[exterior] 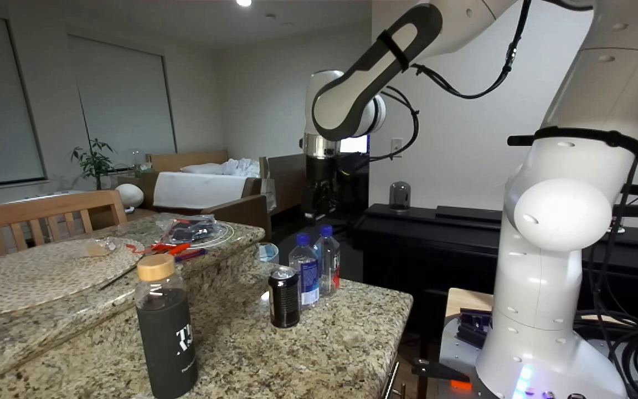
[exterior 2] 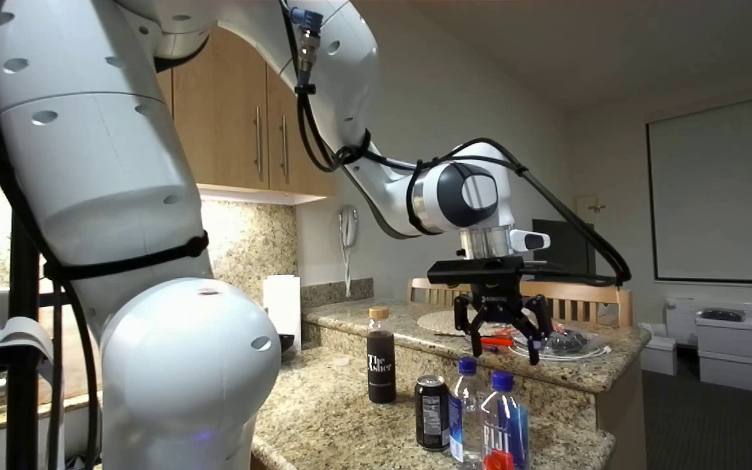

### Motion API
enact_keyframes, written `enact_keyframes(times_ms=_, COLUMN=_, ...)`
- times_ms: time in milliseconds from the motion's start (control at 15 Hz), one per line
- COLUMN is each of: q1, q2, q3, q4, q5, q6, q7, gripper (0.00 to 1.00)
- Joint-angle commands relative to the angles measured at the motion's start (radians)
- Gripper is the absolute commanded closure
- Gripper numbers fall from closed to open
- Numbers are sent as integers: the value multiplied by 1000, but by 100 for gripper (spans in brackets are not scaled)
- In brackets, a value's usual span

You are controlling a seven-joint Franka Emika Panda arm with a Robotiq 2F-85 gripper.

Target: Move the left transparent bottle to the right, the move the can to the left

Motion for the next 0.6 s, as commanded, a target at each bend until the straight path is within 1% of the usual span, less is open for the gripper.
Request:
enact_keyframes(times_ms=0, q1=3, q2=-42, q3=27, q4=20, q5=-25, q6=-62, q7=30, gripper=0)
enact_keyframes(times_ms=267, q1=26, q2=-37, q3=43, q4=74, q5=-4, q6=-157, q7=13, gripper=0)
enact_keyframes(times_ms=533, q1=57, q2=-54, q3=74, q4=96, q5=-11, q6=-206, q7=28, gripper=0)
